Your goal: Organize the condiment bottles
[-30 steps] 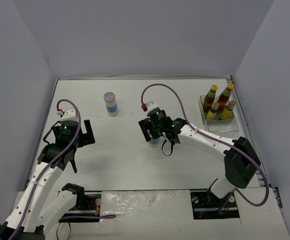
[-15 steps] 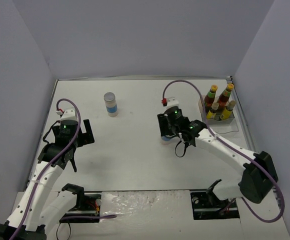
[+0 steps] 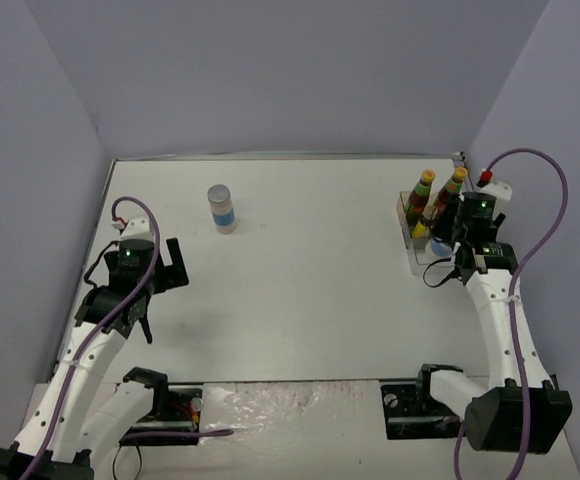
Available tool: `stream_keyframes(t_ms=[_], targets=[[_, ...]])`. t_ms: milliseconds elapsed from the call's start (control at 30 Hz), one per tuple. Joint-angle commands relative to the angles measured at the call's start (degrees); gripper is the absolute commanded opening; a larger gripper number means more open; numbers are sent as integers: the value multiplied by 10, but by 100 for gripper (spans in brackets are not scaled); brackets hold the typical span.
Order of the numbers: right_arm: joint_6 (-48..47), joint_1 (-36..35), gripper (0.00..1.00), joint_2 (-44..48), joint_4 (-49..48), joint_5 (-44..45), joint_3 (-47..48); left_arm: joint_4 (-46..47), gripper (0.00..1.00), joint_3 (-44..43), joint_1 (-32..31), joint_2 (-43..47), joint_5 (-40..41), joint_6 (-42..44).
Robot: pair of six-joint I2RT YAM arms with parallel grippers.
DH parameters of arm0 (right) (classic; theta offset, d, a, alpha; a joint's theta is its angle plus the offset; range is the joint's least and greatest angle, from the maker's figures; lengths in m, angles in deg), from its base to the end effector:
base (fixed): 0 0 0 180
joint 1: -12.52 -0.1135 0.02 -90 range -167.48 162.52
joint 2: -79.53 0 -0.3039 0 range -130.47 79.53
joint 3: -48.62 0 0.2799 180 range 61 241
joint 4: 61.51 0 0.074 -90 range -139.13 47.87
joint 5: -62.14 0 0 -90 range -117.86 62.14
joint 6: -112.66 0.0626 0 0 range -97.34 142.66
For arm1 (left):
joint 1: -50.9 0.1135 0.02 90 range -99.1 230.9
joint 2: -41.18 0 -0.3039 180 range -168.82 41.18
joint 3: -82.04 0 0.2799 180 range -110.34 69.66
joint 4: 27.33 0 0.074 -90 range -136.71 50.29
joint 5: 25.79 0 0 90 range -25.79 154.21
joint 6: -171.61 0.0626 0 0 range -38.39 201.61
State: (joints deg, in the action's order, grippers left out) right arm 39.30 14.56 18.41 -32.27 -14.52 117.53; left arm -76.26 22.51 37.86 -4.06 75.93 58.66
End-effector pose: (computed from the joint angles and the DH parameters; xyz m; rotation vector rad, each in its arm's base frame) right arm 0.2754 -0.0243 0.3682 0.4647 1.8784 -0.0567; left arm 0.1866 -0.0302 0.3215 -0.3026 2.1431 -0.1393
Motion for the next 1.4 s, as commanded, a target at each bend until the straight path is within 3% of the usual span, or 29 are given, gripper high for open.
stream_keyframes(t_ms=[0,300,733,1367], targets=[[-15,71,0,-43,-38,-11,57,28,97,-16,5,2,-2,8],[-26,129,0,-132,-99,-41,88,28,97,-16,5,8,-4,7],[-19,153,0,-199,-140,-24,93,26,97,-16,6,11,1,7],[14,157,0,-142,-116,-9,77,28,97,-16,6,2,-3,5]])
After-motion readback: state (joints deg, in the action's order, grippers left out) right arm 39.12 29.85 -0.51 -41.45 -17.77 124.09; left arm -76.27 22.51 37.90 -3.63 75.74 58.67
